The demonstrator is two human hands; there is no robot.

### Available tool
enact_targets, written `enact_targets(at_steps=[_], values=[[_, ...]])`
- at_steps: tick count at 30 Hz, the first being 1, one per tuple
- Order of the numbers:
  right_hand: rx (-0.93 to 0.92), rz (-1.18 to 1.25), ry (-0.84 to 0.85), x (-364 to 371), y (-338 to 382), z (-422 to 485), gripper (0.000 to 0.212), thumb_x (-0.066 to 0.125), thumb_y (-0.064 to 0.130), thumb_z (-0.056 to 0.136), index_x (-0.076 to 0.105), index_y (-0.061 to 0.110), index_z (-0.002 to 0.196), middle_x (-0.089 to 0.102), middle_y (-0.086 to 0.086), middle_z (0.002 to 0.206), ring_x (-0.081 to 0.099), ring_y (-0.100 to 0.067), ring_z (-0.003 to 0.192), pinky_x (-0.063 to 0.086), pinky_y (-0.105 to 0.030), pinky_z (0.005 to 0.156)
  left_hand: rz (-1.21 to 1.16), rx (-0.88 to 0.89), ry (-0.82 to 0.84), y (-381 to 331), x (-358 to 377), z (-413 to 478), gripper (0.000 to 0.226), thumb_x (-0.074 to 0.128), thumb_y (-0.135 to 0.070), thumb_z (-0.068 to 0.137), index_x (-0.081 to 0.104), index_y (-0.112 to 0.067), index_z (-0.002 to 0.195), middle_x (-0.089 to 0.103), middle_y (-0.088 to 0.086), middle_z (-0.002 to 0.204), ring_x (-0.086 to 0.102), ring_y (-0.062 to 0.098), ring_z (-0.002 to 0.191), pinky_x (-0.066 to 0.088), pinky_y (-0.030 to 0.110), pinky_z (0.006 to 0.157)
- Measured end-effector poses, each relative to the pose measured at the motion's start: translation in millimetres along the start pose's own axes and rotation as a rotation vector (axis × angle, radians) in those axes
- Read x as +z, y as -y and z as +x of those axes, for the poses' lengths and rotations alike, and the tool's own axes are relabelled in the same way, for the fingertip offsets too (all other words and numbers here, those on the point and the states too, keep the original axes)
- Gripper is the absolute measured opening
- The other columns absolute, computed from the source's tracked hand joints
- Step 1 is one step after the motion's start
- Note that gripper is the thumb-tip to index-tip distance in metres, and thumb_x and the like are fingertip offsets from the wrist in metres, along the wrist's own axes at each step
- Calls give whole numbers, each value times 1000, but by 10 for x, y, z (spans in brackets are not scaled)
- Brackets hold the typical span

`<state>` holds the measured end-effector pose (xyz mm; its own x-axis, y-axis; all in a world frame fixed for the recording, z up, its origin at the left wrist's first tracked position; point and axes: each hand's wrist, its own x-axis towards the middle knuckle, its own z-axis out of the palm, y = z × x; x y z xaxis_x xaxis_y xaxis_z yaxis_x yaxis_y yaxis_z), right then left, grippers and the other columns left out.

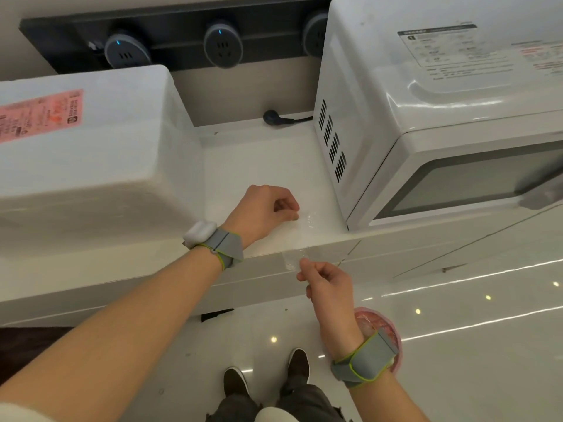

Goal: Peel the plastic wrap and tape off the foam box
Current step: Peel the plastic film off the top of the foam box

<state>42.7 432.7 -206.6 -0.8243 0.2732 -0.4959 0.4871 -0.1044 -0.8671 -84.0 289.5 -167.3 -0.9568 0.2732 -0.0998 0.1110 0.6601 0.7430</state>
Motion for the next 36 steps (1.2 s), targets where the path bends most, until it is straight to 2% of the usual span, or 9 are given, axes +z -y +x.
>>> enact_targets(at_steps=[5,11,17,21,23,25,29,33,36], values=[[-84,-32,-52,-5,-32,-28,24,69,28,93,71,7,81,66,8,64,48,0,52,43,-27,65,-42,47,-25,37,11,-13,10,77,-17,80,75,-22,89,70,-11,82,63,5,79,50,16,77],[-95,-43,-62,32,-60,17,25,69,28,93,71,7,80,63,13,57,47,0,51,42,-27,65,-34,104,-45,73,25,-23,11,76,-14,82,75,-17,93,70,-5,86,64,8,81,51,23,80],[-92,-52,-69,32,-121,39,23,68,31,93,71,12,80,69,10,66,51,1,54,45,-27,66,43,188,-51,90,57,-22,11,74,-13,84,74,-11,95,67,0,87,61,12,79,45,14,75],[-93,-64,-80,34,-156,75,24,69,31,93,71,11,80,66,14,61,50,2,52,41,-21,62,59,233,-70,117,77,-29,10,73,-13,86,73,-10,96,66,0,88,58,8,77,41,8,74],[-96,-77,-84,32,-175,89,24,69,31,93,72,11,79,66,14,60,50,3,52,40,-15,59,78,275,-78,136,94,-42,11,72,-12,87,73,-8,97,66,2,90,59,10,79,43,11,75],[-105,-81,-84,25,-187,106,23,69,31,93,72,12,79,66,12,61,51,4,53,40,-10,57,129,318,-85,156,116,-57,13,69,-13,89,72,-6,100,65,4,93,61,15,83,48,21,78],[-127,-92,-77,22,-202,125,24,69,29,93,72,11,78,66,14,59,51,4,52,41,-8,56,283,370,-133,189,138,-64,18,68,-14,91,70,-2,104,61,11,97,58,26,90,50,35,80],[-137,-94,-71,19,-213,135,24,69,29,93,72,11,78,66,16,59,53,5,53,41,-7,57,385,361,-246,156,143,-125,15,62,-2,92,67,0,106,60,14,100,57,30,90,50,38,76],[-139,-90,-65,18,-217,137,24,69,29,93,72,11,78,67,15,59,53,4,54,40,-7,56,350,329,-380,105,160,-304,26,53,10,89,66,-1,108,59,13,107,56,28,94,50,38,77]])
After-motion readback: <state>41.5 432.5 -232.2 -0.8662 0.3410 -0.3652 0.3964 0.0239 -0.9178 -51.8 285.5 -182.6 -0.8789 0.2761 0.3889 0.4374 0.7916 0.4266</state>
